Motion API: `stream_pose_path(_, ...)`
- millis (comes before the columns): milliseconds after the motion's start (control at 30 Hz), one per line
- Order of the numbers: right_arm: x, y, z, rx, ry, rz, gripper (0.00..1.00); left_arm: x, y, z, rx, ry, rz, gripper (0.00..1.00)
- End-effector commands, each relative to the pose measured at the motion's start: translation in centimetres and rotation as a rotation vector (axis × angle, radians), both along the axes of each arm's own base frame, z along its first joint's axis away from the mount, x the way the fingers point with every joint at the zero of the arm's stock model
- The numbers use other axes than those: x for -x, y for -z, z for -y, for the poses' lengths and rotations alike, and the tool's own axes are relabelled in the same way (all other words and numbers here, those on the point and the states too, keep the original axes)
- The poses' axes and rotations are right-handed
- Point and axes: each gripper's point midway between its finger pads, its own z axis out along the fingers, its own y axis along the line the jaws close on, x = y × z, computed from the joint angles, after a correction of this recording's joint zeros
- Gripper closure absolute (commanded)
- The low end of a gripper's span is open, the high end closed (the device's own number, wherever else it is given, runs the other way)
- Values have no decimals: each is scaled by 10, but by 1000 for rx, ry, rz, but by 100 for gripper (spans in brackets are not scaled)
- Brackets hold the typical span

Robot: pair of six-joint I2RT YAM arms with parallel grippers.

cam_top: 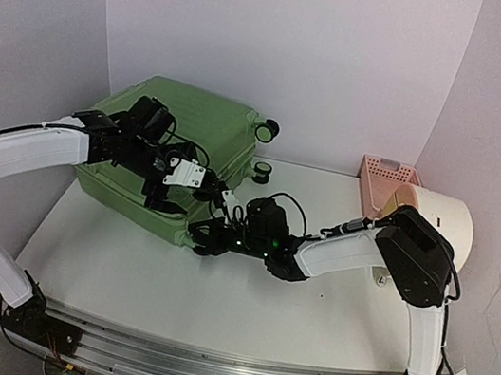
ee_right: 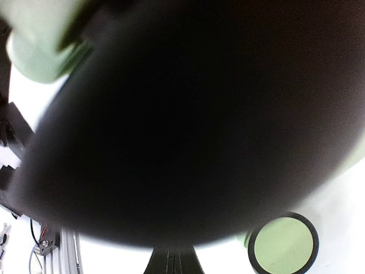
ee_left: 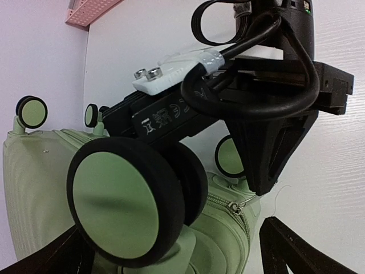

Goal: Open, take out, and arrange the luggage

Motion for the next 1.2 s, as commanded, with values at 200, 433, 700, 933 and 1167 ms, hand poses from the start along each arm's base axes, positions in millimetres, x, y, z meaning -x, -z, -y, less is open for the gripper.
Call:
stream_pose_path(200, 34, -31, -24, -74, -150, 87, 100, -24, -11, 23, 7, -28, -48, 0)
stream_pose_path(433, 33, -26, -23, -59, -145, 92, 100, -29, 9, 16, -99, -39, -262, 16)
stream_pose_path(700, 30, -24, -22, -54, -131, 96, 100, -16, 29, 14, -156, 18, -346, 76)
stream_pose_path(933, 12, -27, 4, -36, -20, 103, 100, -14, 25, 8, -163, 27, -359, 100)
stream_pose_path(1167, -33, -45, 19, -81, 132, 166, 100, -4, 35, -3, -194, 23, -438, 100)
